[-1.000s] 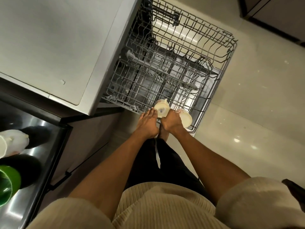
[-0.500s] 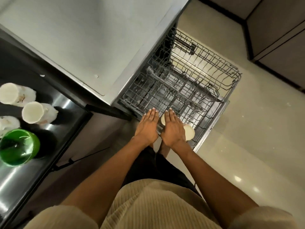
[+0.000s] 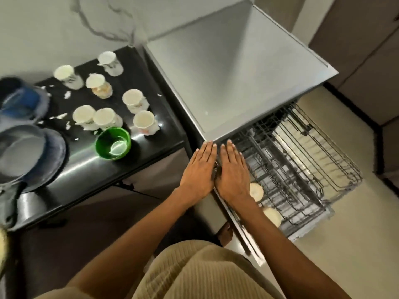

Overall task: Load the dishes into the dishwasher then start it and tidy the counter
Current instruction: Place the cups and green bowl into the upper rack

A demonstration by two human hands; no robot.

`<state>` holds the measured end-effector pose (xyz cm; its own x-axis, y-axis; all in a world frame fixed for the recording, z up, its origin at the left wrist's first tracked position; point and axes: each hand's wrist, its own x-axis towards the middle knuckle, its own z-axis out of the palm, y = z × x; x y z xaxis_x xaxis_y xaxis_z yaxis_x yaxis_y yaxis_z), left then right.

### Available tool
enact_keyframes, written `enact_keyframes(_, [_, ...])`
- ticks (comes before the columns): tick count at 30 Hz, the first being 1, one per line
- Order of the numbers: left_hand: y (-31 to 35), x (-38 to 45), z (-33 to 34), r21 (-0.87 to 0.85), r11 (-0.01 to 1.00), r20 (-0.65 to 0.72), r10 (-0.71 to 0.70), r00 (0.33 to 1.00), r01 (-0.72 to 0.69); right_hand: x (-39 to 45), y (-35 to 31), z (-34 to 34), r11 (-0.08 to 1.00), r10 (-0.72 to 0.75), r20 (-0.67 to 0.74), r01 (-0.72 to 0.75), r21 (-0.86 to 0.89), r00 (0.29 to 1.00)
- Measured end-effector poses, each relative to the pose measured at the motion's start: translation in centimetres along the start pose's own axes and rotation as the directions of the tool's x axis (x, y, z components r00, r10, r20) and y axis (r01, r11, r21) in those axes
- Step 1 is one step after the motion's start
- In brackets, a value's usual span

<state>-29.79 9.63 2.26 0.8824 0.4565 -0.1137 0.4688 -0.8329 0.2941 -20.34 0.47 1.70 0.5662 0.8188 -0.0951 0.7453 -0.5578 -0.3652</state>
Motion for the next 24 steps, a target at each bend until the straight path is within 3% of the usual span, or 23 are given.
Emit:
enact_keyframes(10, [-8.5,-4.6,-5.2,-0.085,0.974,-0.210,-0.225,0.952,0.211,3.6,-10.8,-0.2,0.938,-0.330,-0.077,0.336,0.082,0.941])
enact_keyframes(24, [-21.7,-9.7,-8.5,-0.140,0.939,-0.182,-0.338,0.923,0.316,7.4,-23.9,5.2,0.821,-0.555,-0.060,0.557,0.127,0.830])
